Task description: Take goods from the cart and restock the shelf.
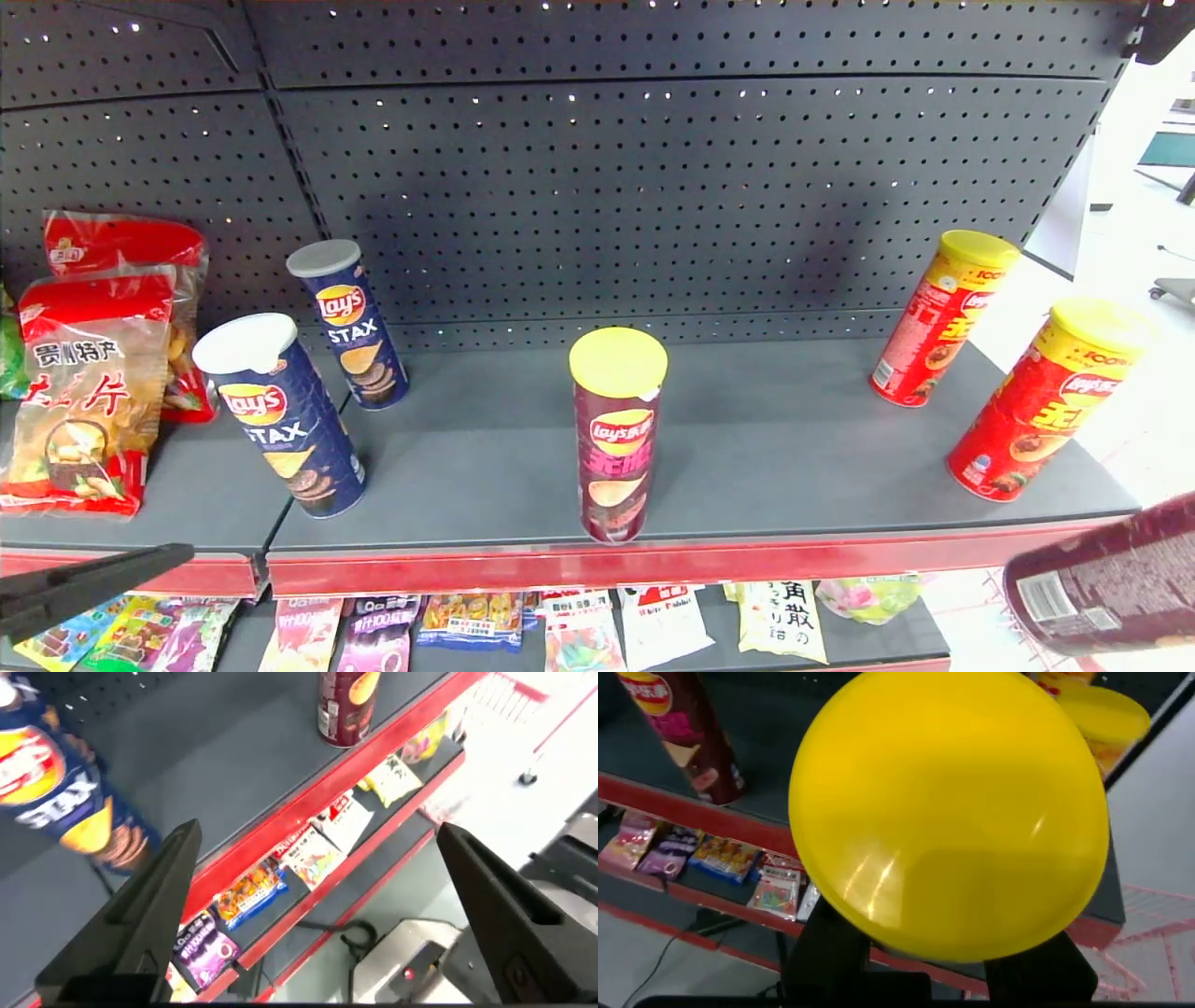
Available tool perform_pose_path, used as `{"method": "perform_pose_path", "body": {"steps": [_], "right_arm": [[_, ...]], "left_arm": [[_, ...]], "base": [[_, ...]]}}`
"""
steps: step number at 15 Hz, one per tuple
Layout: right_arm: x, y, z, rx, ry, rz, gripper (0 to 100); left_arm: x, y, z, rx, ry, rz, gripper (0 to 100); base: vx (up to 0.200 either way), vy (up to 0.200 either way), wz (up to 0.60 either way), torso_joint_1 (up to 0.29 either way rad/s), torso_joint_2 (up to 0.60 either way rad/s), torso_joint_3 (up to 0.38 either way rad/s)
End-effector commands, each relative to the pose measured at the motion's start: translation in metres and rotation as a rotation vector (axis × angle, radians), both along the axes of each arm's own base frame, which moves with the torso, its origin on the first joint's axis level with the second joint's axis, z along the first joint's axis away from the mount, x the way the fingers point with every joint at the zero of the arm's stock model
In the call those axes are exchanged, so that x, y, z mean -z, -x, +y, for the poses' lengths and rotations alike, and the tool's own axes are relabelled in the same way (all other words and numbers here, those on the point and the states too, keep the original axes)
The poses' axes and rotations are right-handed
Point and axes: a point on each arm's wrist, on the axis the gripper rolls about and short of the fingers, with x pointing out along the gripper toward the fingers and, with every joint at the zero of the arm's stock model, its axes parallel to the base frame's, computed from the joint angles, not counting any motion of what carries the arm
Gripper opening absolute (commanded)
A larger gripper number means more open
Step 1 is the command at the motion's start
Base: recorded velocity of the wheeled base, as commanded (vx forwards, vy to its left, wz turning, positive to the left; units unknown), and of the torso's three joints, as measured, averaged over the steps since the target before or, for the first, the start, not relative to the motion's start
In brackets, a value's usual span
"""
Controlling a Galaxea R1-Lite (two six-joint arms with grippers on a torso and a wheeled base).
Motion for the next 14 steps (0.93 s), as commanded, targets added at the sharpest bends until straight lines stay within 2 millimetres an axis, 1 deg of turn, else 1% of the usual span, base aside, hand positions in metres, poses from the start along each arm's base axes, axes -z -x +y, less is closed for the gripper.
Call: {"method": "perform_pose_path", "body": {"steps": [1, 2, 4, 5, 6, 7, 8, 9, 10, 11, 14], "right_arm": [[-0.024, -0.054, 0.011, -0.144, 0.015, 0.126, 0], [-0.025, -0.069, 0.018, -0.186, 0.025, 0.152, 0], [-0.029, -0.104, 0.027, -0.206, 0.042, 0.163, 0], [-0.031, -0.118, 0.031, -0.214, 0.047, 0.166, 0], [-0.033, -0.147, 0.039, -0.228, 0.049, 0.177, 0], [-0.032, -0.157, 0.042, -0.231, 0.051, 0.189, 0], [-0.032, -0.177, 0.049, -0.246, 0.056, 0.203, 0], [-0.031, -0.188, 0.056, -0.265, 0.061, 0.207, 0], [-0.029, -0.21, 0.065, -0.282, 0.061, 0.184, 0], [-0.029, -0.224, 0.071, -0.29, 0.063, 0.162, 0], [-0.027, -0.246, 0.092, -0.341, 0.074, 0.157, 0]], "left_arm": [[-0.003, 0.026, 0.021, 0.0, 0.074, -0.09, 100], [0.002, 0.033, 0.027, -0.001, 0.07, -0.086, 100], [0.01, 0.045, 0.037, -0.005, 0.064, -0.083, 100], [0.013, 0.049, 0.04, -0.008, 0.064, -0.083, 100], [0.02, 0.057, 0.047, -0.008, 0.059, -0.087, 100], [0.022, 0.06, 0.049, -0.014, 0.06, -0.09, 100], [0.026, 0.065, 0.054, -0.047, 0.055, -0.096, 100], [0.028, 0.068, 0.056, -0.068, 0.053, -0.099, 100], [0.033, 0.072, 0.059, -0.105, 0.059, -0.108, 100], [0.035, 0.074, 0.06, -0.128, 0.059, -0.11, 100], [0.038, 0.077, 0.06, -0.151, 0.056, -0.11, 100]], "base": [[0.0, 0.0, 0.0, 0.0, 0.0, 0.0], [0.0, 0.0, 0.0, 0.0, 0.0, 0.0], [0.0, 0.0, 0.0, 0.0, 0.0, 0.0], [0.0, 0.0, 0.0, 0.0, 0.0, 0.0], [0.0, 0.0, 0.0, 0.0, 0.0, 0.0], [0.0, 0.0, 0.0, 0.0, 0.0, 0.0], [0.0, 0.0, 0.0, 0.0, 0.0, 0.0], [0.0, 0.0, 0.0, 0.0, 0.0, 0.0], [0.0, 0.0, 0.0, 0.0, 0.0, 0.0], [0.0, 0.0, 0.0, 0.0, 0.0, 0.0], [0.0, 0.0, 0.0, 0.0, 0.0, 0.0]]}}
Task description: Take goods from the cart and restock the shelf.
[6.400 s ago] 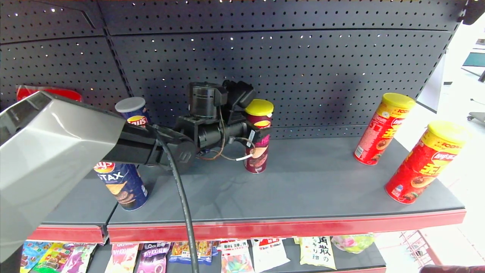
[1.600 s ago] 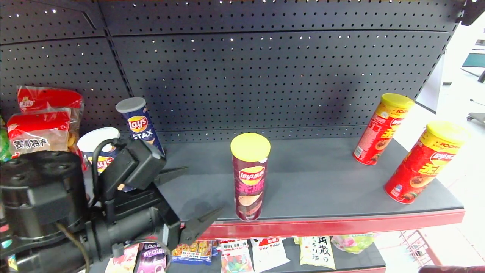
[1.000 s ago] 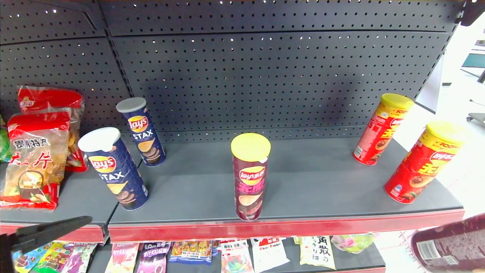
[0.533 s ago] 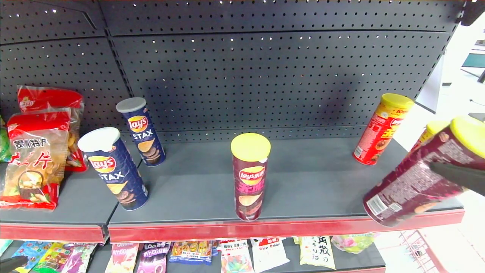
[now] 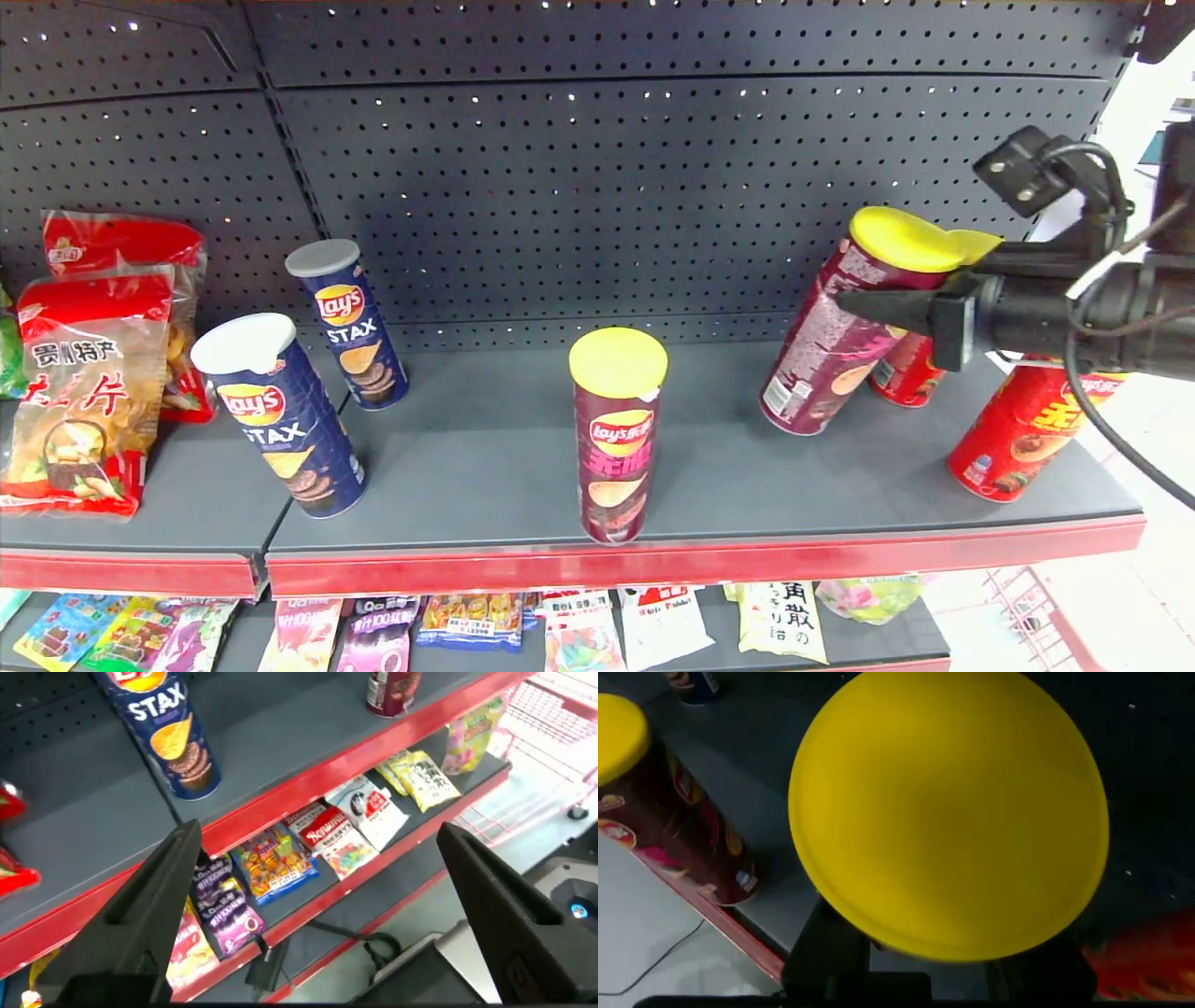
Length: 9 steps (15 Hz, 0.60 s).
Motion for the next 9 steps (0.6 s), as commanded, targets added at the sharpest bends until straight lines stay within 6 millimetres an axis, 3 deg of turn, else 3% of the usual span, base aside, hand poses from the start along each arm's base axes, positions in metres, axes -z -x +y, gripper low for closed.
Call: {"method": "perform_pose_path", "body": {"steps": [1, 5, 9], "right_arm": [[0.014, -0.028, 0.022, -0.044, 0.016, 0.046, 0], [0.017, -0.047, 0.054, -0.108, 0.021, 0.046, 0], [0.025, -0.059, 0.073, -0.144, 0.028, 0.059, 0]], "left_arm": [[0.002, 0.003, 0.001, -0.01, 0.009, -0.013, 100], [0.007, 0.004, 0.001, -0.032, 0.007, -0.011, 100], [0.007, 0.004, 0.001, -0.041, 0.008, -0.013, 100]], "base": [[0.0, 0.0, 0.0, 0.0, 0.0, 0.0], [0.0, 0.0, 0.0, 0.0, 0.0, 0.0], [0.0, 0.0, 0.0, 0.0, 0.0, 0.0]]}}
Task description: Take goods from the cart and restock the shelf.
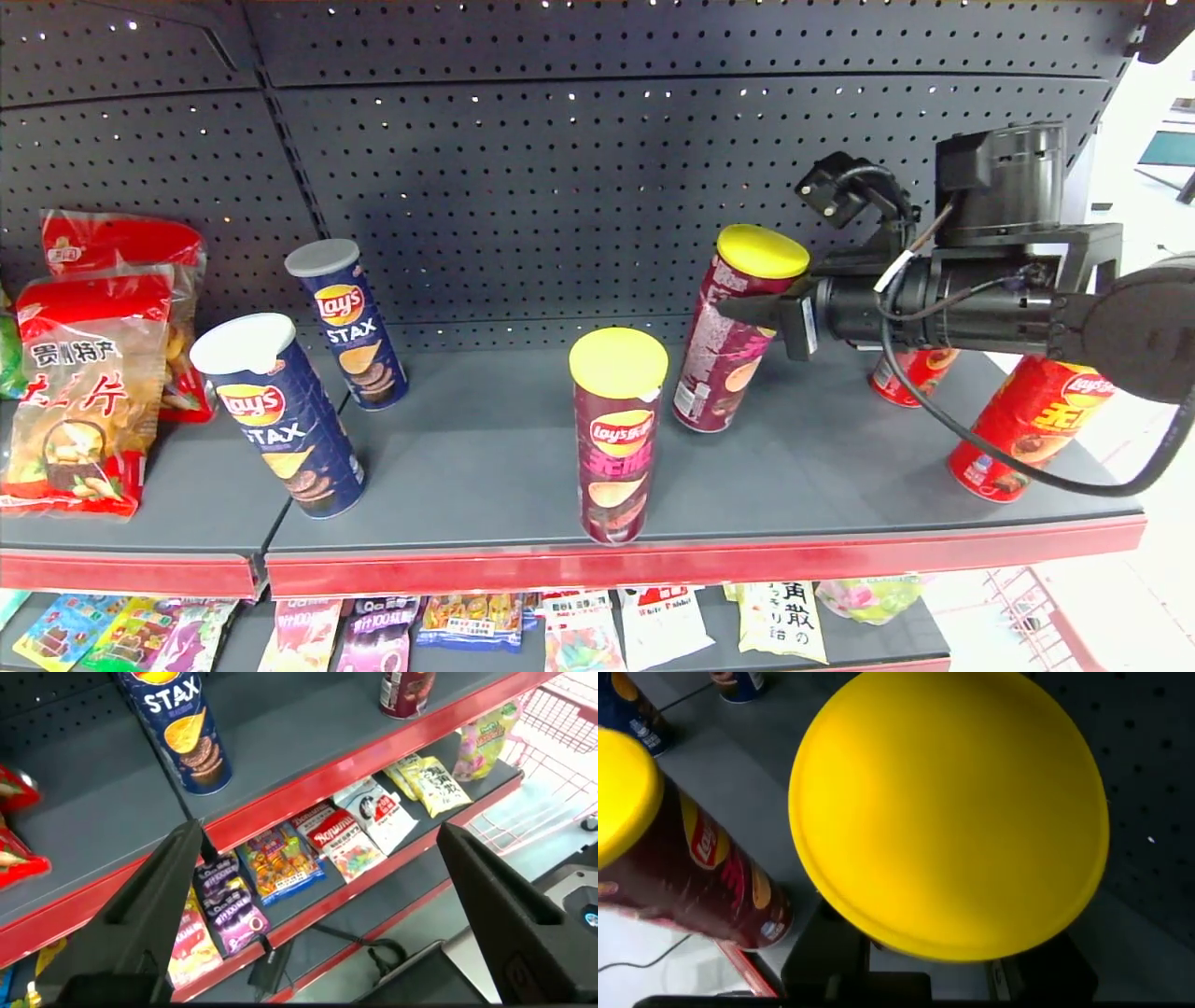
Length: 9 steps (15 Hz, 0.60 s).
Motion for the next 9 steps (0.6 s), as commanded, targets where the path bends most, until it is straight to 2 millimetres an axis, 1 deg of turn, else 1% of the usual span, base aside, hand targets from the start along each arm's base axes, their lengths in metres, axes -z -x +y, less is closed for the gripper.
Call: {"method": "perform_pose_path", "body": {"steps": [1, 5, 7, 9], "right_arm": [[0.007, -0.009, 0.01, -0.015, 0.006, 0.013, 0], [0.013, -0.023, 0.035, -0.023, 0.017, 0.006, 0], [0.016, -0.026, 0.048, -0.04, 0.017, 0.007, 0], [0.02, -0.028, 0.055, -0.045, 0.024, 0.01, 0]], "left_arm": [[0.0, 0.0, 0.0, -0.003, -0.001, 0.002, 100], [0.004, 0.001, 0.0, -0.019, 0.001, -0.003, 100], [0.005, 0.002, 0.001, -0.02, 0.005, -0.009, 100], [0.005, 0.003, 0.001, -0.026, 0.005, -0.012, 100]], "base": [[0.0, 0.0, 0.0, 0.0, 0.0, 0.0], [0.0, 0.0, 0.0, 0.0, 0.0, 0.0], [0.0, 0.0, 0.0, 0.0, 0.0, 0.0], [0.0, 0.0, 0.0, 0.0, 0.0, 0.0]]}}
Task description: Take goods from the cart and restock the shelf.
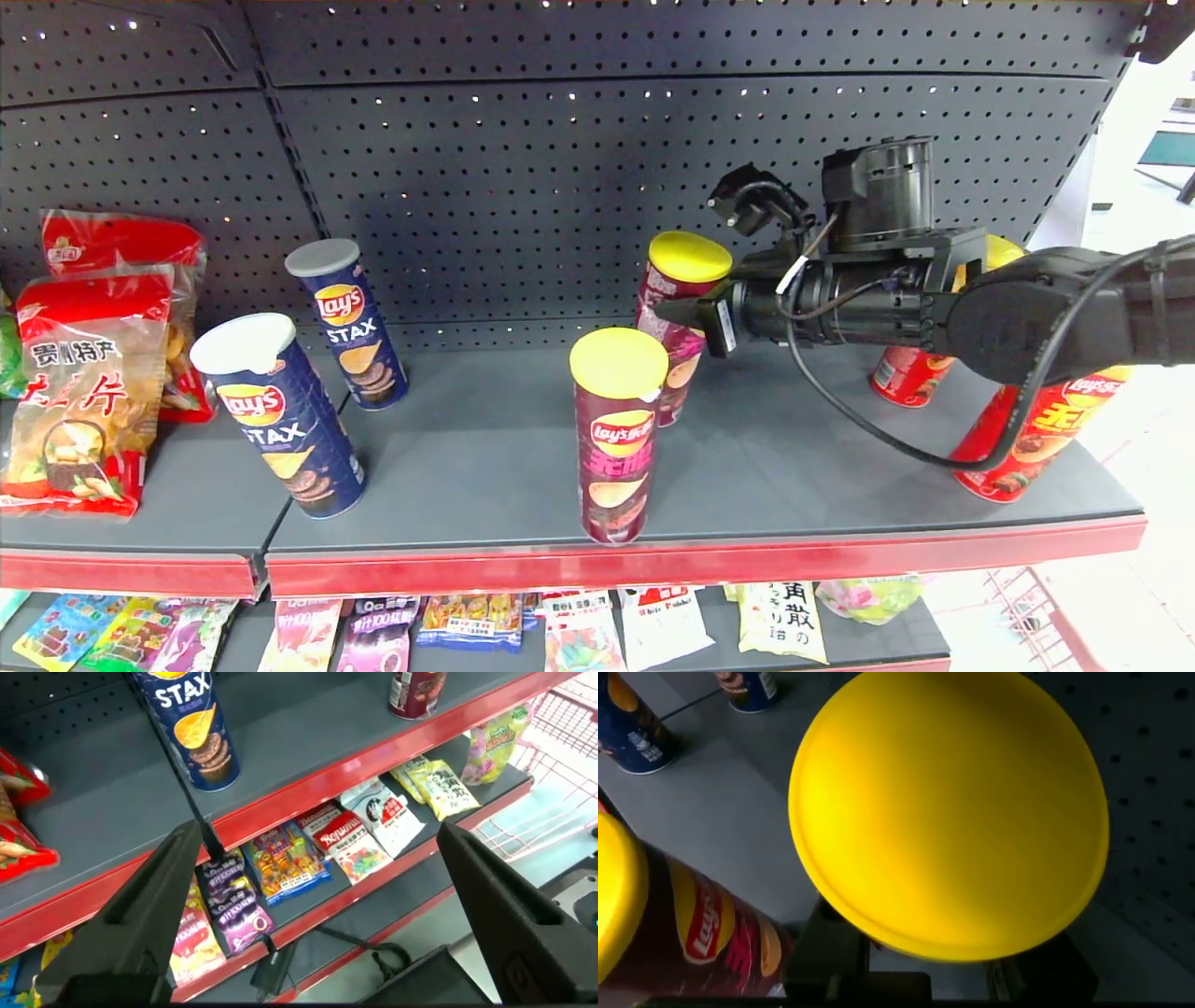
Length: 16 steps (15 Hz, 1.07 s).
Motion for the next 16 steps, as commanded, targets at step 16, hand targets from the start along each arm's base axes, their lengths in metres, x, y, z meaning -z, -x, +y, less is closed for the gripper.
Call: {"method": "perform_pose_path", "body": {"steps": [16], "right_arm": [[0.022, -0.018, 0.033, 0.009, 0.038, 0.01, 0]], "left_arm": [[0.011, 0.0, 0.0, -0.007, 0.001, 0.007, 100]], "base": [[0.0, 0.0, 0.0, 0.0, 0.0, 0.0]]}}
